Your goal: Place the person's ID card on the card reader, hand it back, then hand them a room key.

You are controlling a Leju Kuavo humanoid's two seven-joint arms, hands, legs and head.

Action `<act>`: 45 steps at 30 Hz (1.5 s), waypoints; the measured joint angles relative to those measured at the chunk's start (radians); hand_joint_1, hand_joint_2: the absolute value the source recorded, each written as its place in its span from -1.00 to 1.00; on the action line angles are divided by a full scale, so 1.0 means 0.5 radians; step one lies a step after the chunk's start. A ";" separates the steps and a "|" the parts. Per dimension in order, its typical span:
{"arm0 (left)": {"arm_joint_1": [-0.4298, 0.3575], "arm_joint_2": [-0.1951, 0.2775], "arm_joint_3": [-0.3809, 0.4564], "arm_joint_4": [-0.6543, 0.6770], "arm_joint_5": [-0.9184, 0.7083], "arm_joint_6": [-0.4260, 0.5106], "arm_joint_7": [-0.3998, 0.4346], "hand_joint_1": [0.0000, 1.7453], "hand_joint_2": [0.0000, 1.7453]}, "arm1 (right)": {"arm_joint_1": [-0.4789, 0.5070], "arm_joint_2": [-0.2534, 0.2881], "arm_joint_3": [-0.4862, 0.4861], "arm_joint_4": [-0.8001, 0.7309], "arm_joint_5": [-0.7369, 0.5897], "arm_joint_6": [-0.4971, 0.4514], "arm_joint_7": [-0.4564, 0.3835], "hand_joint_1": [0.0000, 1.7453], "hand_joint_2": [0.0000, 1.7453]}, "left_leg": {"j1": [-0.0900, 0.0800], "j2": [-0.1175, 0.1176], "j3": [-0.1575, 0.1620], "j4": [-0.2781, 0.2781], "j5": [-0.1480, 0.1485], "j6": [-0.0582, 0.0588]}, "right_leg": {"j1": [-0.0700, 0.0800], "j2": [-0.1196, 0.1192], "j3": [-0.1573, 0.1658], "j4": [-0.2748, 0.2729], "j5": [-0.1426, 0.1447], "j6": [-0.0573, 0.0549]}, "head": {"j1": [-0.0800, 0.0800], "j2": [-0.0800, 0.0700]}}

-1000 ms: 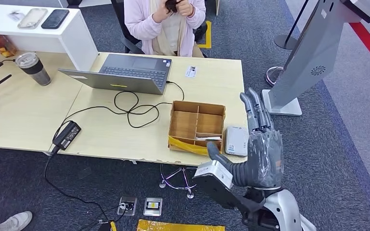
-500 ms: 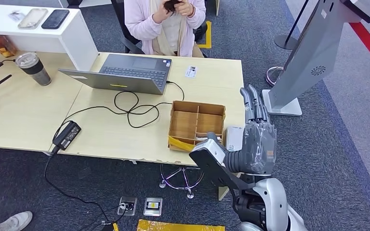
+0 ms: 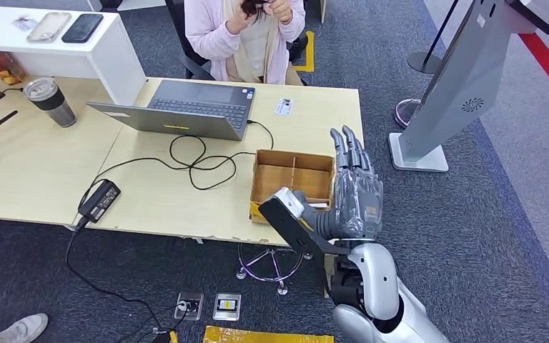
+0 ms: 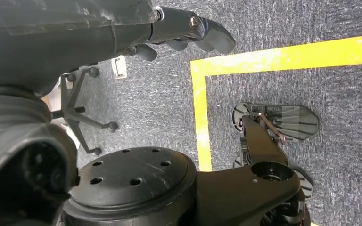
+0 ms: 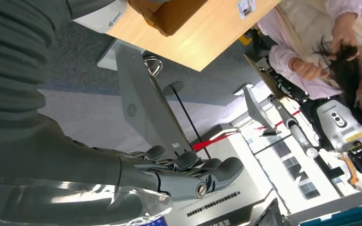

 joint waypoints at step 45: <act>-0.004 0.048 -0.108 0.000 -0.009 -0.026 0.000 -1.00 -1.00 | -0.165 0.238 0.259 0.828 -0.213 -0.047 -0.224 -1.00 1.00 | 0.000 0.000 -0.002 0.000 0.000 0.000 | 0.000 0.000 -0.002 0.000 0.000 0.000 | 0.000 0.000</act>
